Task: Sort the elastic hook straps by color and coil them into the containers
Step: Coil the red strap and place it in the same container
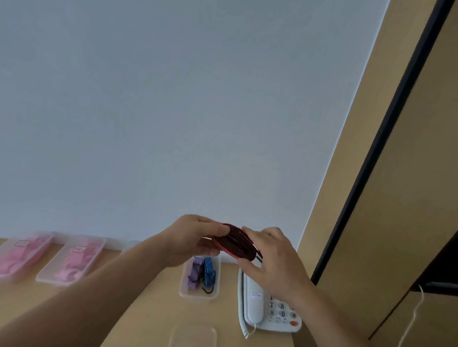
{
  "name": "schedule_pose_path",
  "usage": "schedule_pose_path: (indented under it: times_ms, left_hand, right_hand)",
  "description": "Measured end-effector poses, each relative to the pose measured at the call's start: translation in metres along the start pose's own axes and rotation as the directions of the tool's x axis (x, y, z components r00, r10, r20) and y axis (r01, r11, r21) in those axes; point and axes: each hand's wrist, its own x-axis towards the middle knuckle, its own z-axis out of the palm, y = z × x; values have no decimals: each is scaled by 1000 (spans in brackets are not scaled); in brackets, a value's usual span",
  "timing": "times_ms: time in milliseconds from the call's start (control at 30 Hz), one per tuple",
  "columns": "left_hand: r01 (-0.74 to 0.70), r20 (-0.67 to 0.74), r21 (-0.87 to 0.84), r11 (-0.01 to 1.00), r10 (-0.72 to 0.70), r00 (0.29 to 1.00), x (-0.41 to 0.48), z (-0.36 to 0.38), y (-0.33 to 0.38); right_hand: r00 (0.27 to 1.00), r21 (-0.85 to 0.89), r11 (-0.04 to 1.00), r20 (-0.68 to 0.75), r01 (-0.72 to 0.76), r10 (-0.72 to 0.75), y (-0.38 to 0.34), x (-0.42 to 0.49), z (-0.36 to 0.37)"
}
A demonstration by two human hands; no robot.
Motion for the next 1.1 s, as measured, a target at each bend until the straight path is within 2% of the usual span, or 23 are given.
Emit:
schedule_pose_path:
  times_ms: [333, 500, 667, 733, 833, 900, 1000, 1100]
  left_hand:
    - [-23, -227, -189, 982, -21, 974, -4, -27, -53]
    - [-67, -367, -288, 955, -46, 929, 18, -57, -83]
    - [-79, -388, -331, 940, -60, 920, 52, -77, -115]
    - [-77, -352, -382, 921, -68, 934, 65, -79, -129]
    - [-34, -295, -421, 906, -101, 950, 80, -80, -150]
    - [21, -289, -361, 932, -134, 948, 85, -83, -161]
    - [85, -300, -115, 990, -116, 947, 91, -90, -175]
    - [139, -287, 84, 987, -110, 952, 93, -92, -185]
  right_hand:
    - [970, 4, 997, 231, 78, -77, 12, 36, 55]
    - [930, 91, 996, 366, 8, -41, 16, 62, 99]
    - [903, 205, 969, 428, -136, 37, 29, 86, 130]
    - [902, 189, 964, 422, -188, 94, 40, 98, 138]
    - [862, 105, 975, 493, -197, 121, 53, 114, 151]
    - [829, 67, 987, 552, -144, 84, 58, 123, 161]
    - [757, 34, 999, 654, -39, 7, 63, 132, 177]
    - [681, 17, 999, 731, 37, -38, 73, 138, 191]
